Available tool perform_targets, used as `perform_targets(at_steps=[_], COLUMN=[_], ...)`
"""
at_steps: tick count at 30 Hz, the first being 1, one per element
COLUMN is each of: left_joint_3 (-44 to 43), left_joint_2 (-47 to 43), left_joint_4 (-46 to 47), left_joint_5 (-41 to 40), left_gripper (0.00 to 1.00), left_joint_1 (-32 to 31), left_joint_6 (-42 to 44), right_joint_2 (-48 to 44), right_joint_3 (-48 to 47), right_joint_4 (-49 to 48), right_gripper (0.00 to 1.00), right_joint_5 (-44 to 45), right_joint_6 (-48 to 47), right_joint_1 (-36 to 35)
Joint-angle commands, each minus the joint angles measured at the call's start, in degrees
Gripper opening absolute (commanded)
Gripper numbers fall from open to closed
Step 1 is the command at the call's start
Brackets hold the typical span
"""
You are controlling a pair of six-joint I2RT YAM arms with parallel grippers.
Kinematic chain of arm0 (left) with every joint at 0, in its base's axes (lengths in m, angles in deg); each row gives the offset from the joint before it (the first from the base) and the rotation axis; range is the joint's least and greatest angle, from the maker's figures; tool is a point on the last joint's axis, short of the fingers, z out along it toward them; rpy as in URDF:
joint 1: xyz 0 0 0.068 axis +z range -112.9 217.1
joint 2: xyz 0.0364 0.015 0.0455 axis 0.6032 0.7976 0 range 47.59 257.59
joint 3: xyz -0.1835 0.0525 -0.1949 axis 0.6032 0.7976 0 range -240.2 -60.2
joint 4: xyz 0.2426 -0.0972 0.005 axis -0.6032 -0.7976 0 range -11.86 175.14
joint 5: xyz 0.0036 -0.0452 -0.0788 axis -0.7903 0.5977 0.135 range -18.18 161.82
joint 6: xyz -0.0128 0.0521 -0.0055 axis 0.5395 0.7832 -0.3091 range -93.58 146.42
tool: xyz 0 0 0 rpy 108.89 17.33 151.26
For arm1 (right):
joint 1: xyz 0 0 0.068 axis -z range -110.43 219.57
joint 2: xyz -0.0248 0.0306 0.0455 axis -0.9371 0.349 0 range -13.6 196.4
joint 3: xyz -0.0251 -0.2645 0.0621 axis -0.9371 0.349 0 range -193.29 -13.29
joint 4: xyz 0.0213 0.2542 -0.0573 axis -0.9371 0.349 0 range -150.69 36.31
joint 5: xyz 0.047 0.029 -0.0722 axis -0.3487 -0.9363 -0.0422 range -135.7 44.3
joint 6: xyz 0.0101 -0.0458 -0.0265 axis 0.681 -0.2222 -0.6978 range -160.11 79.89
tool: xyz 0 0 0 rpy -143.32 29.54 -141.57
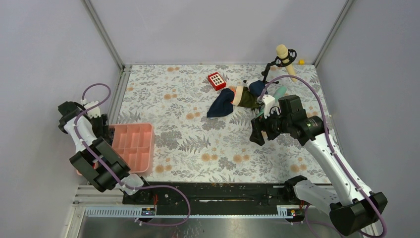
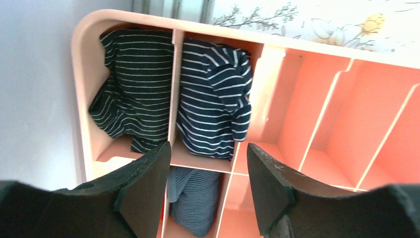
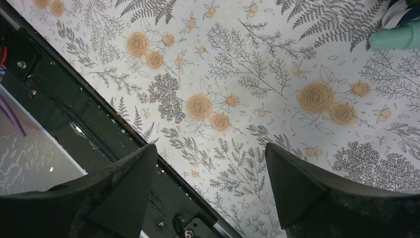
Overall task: Roll the underwear
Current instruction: Place the underwear in the storage box.
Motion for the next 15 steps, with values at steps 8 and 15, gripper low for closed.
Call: perform_targets(at_steps=[8, 15], left_joint_3=[-5.24, -4.92], left_joint_2=[1.16, 5.96], left_joint_4=[2.04, 1.14], left_joint_5=[8.52, 9.52], left_gripper=[0.17, 0.0], left_joint_1=[-0.63, -0.61], left_joint_6=[-7.49, -7.78], right_joint_2=[-1.87, -2.19], right_joint_3=[1.79, 1.9], right_joint_4=[-3.04, -2.57], right_gripper=[0.87, 0.87], right_joint_5=[-0.79, -0.13], right_joint_6=[1.31, 0.68], right_joint_1=[0.38, 0.46])
